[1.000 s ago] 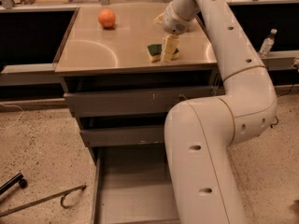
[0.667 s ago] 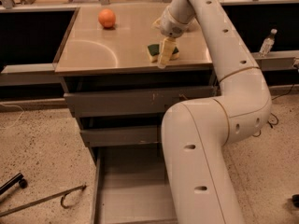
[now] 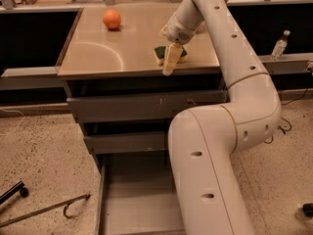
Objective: Place sponge into bottom drawer
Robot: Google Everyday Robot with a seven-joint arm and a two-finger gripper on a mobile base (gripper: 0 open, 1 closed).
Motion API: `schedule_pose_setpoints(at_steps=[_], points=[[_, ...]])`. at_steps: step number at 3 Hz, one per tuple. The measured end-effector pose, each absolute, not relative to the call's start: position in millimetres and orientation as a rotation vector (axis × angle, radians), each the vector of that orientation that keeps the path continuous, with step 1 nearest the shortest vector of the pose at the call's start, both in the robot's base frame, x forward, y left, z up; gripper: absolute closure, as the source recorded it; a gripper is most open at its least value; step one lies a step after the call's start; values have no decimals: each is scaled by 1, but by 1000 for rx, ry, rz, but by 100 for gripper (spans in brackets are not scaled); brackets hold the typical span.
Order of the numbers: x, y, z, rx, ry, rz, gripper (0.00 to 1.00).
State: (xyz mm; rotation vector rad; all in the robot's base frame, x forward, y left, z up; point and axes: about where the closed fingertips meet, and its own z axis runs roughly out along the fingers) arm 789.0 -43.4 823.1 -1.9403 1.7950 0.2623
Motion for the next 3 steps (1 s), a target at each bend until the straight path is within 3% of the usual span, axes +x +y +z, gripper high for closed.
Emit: schedule_pose_setpoints(at_steps=[2,3], points=[[784,-40,810,-1930,1847,318,0],[784,-40,809,-1929,1849,321,16]])
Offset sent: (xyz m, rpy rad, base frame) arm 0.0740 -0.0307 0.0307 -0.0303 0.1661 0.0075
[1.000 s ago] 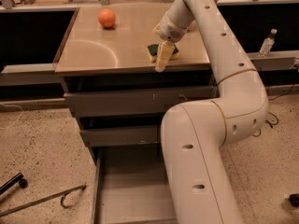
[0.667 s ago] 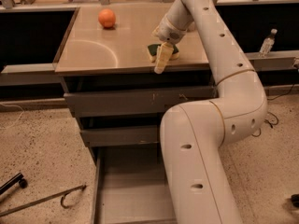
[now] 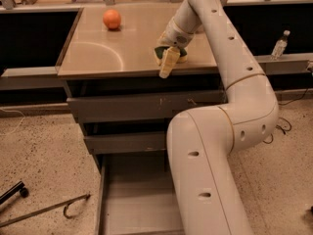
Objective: Place sponge into bottom drawer
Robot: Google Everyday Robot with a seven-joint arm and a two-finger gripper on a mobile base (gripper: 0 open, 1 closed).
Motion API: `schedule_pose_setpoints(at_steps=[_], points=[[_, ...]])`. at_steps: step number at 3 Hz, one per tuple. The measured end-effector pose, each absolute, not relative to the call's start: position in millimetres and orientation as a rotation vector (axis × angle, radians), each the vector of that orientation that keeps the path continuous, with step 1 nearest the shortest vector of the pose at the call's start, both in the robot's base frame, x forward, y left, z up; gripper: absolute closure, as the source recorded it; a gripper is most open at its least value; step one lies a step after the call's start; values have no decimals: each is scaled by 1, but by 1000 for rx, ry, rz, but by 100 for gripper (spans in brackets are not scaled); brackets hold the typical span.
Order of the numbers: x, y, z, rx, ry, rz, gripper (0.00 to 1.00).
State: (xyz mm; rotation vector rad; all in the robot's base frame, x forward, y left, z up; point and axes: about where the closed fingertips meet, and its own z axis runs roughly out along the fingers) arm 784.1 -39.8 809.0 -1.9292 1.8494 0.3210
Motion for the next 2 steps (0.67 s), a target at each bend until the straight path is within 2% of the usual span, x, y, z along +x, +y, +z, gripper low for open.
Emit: schedule_pose_setpoints(at_steps=[2], points=[[792,-34,812,-1909,1839,296,63]])
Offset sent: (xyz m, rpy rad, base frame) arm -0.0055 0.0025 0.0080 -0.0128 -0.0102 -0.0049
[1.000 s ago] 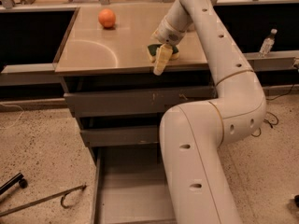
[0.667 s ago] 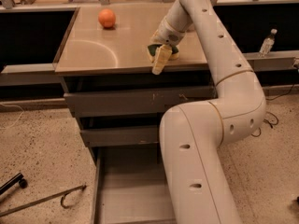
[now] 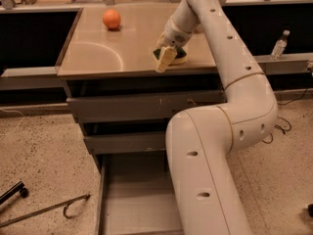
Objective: Place sponge into bottom drawer
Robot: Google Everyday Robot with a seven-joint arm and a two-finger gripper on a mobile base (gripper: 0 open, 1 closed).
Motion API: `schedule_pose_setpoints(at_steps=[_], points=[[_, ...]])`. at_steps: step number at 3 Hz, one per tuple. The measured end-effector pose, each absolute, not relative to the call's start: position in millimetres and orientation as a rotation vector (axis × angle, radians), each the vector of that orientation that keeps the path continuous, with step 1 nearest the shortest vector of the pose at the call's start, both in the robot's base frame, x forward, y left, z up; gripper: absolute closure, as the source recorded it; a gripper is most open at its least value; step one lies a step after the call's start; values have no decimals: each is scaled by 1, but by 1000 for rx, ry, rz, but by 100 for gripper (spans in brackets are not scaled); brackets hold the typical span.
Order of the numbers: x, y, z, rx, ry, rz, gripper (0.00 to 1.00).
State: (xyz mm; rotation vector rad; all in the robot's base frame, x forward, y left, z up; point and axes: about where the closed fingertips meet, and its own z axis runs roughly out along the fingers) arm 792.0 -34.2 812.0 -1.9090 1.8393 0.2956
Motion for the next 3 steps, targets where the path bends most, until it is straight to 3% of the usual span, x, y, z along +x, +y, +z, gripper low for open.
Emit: schedule_pose_setpoints(at_steps=[1,2,3], points=[[792,-22,860,-1930,1779,178,85],[790,-31,906,-1853,1757,123,100],[791,-36,913,-1803,1727,149,100]])
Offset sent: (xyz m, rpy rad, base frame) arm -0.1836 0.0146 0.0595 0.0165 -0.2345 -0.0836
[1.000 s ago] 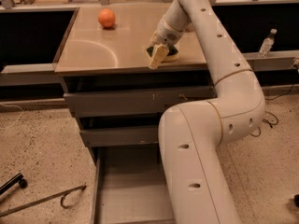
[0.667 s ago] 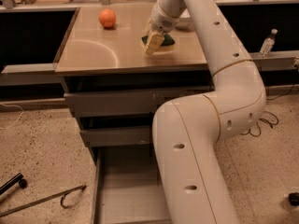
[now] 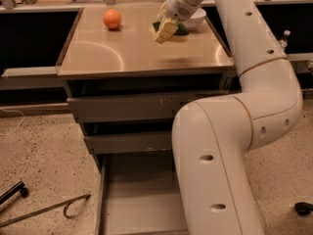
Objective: Place sponge into bottom drawer
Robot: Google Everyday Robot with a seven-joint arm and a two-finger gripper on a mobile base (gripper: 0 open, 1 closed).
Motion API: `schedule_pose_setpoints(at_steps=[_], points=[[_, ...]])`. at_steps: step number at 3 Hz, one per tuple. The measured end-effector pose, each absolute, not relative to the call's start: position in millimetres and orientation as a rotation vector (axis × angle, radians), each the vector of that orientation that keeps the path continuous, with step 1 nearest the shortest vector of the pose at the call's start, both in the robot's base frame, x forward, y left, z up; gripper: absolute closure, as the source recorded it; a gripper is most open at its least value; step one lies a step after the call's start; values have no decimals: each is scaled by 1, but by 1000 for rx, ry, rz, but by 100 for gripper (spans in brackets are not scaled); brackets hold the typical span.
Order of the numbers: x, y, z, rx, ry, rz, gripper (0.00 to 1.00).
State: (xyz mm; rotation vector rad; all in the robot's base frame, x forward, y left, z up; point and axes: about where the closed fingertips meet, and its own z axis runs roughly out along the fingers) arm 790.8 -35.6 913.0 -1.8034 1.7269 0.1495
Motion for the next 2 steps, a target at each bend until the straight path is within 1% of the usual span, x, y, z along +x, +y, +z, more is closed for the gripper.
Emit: schedule_pose_setpoints(at_steps=[1,2], points=[[786,-58,960,-1705,1640,70,100],[777,-50,992,-1656,1580,42,100]])
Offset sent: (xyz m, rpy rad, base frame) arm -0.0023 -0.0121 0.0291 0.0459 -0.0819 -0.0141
